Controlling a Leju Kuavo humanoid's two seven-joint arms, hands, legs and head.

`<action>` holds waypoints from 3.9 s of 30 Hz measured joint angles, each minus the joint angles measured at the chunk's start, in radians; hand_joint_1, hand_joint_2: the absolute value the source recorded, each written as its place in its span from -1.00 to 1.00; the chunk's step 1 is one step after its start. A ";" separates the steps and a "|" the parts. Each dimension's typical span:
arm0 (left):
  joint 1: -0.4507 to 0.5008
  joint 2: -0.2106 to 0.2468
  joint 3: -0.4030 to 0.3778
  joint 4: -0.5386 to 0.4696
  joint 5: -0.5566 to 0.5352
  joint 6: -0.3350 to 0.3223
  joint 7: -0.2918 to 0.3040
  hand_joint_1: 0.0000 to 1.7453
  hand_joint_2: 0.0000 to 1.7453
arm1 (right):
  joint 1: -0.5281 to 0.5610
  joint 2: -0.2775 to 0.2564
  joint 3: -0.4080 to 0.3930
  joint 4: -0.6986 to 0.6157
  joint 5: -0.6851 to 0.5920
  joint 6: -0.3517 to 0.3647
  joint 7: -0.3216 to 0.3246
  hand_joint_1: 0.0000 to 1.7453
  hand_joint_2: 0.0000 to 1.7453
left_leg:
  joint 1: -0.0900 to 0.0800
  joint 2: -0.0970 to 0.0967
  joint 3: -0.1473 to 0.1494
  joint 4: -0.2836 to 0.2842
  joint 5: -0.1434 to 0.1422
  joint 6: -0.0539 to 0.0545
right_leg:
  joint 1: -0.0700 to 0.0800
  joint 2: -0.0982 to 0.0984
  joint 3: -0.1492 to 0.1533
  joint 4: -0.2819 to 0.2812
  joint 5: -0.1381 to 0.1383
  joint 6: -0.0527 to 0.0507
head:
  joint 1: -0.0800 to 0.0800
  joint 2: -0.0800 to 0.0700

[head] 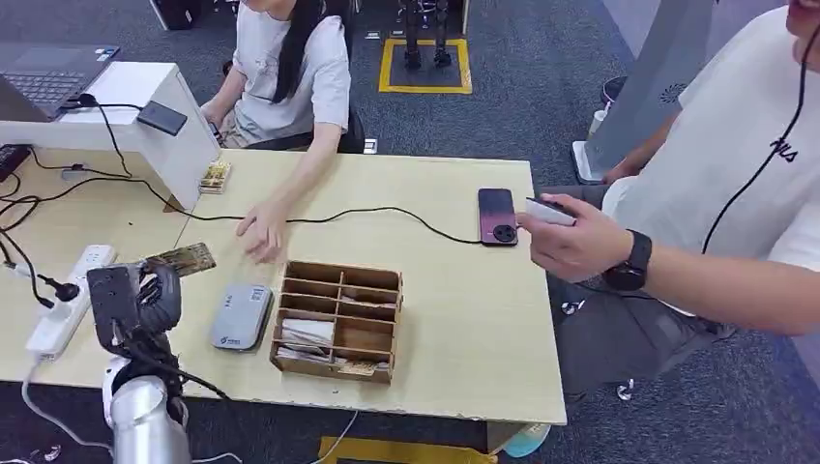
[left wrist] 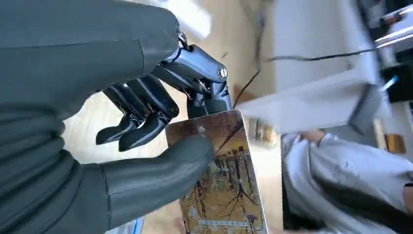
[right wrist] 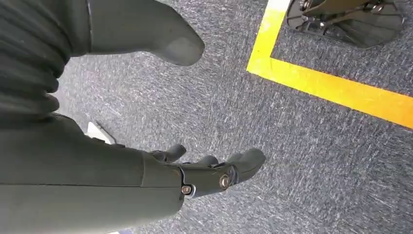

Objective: Pass the card to the sensor for recognition and then transmit it.

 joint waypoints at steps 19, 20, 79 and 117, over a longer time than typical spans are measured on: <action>-0.141 0.101 -0.187 0.026 -0.621 0.286 -0.113 1.00 1.00 | 0.000 0.000 0.050 0.007 0.000 0.003 -0.010 -1.00 1.00 | 0.000 0.001 0.000 0.000 0.000 0.000 | 0.000 0.001 0.000 0.000 0.001 -0.001 | 0.000 0.000; -0.147 0.105 -0.190 0.032 -0.623 0.289 -0.111 1.00 1.00 | 0.000 0.000 0.052 0.007 0.000 0.001 -0.011 -1.00 1.00 | 0.000 0.001 0.000 0.000 0.000 0.000 | 0.000 0.001 0.000 0.000 0.001 -0.001 | 0.000 0.000; 0.145 0.563 -0.827 -0.147 -0.699 0.181 -0.151 -1.00 1.00 | 0.010 0.000 -0.018 0.007 0.001 -0.012 -0.018 -1.00 1.00 | 0.000 0.002 0.000 0.000 0.000 0.000 | 0.000 0.001 -0.001 0.000 0.000 -0.001 | 0.000 0.000; 0.146 0.834 -0.990 -0.093 -0.721 0.078 -0.003 -1.00 1.00 | 0.012 -0.007 -0.042 0.006 0.001 -0.002 -0.008 -1.00 1.00 | 0.000 0.001 0.000 0.000 0.000 0.000 | 0.000 0.001 -0.001 0.000 0.000 -0.001 | 0.000 0.000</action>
